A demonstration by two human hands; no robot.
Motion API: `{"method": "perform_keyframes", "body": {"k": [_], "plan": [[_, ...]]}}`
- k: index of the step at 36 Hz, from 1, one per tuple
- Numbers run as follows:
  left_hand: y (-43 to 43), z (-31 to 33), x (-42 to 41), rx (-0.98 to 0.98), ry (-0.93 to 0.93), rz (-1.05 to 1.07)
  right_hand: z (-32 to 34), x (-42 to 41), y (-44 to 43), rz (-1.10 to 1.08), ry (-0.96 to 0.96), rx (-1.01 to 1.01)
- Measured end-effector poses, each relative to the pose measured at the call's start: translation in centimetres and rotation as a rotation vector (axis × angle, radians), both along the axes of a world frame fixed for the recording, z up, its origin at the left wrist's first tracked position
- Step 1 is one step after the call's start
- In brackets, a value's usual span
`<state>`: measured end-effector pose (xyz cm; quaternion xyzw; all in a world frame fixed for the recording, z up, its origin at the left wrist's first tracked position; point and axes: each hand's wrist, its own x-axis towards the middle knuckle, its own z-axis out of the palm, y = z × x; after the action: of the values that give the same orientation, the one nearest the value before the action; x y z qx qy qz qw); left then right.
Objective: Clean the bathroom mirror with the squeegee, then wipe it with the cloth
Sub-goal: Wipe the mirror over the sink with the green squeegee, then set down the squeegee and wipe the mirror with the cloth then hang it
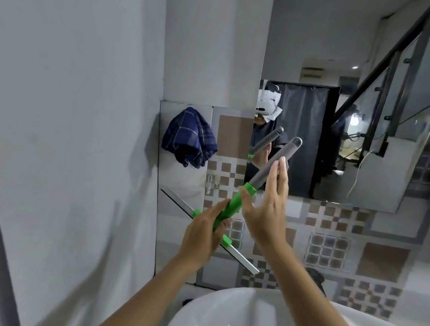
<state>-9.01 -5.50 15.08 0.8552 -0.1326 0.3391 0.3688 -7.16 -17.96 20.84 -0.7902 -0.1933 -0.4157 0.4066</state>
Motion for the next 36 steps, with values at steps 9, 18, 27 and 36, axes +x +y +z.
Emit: {"method": "perform_keyframes", "body": {"k": [9,18,27,36], "plan": [[2.3,-3.7,-0.1,-0.191,0.059,0.026,-2.6,1.6,5.2,0.319,0.322,0.269],[6.1,-9.4,0.8,-0.296,0.243,0.012,-7.3,3.6,8.6,0.388,0.45,0.226],[5.5,-15.0,1.7,-0.388,0.398,0.015,-13.4,5.6,8.1,0.306,0.614,0.223],[5.5,-16.7,1.6,-0.559,0.422,0.015,-14.8,6.1,9.2,0.353,0.655,0.084]]}}
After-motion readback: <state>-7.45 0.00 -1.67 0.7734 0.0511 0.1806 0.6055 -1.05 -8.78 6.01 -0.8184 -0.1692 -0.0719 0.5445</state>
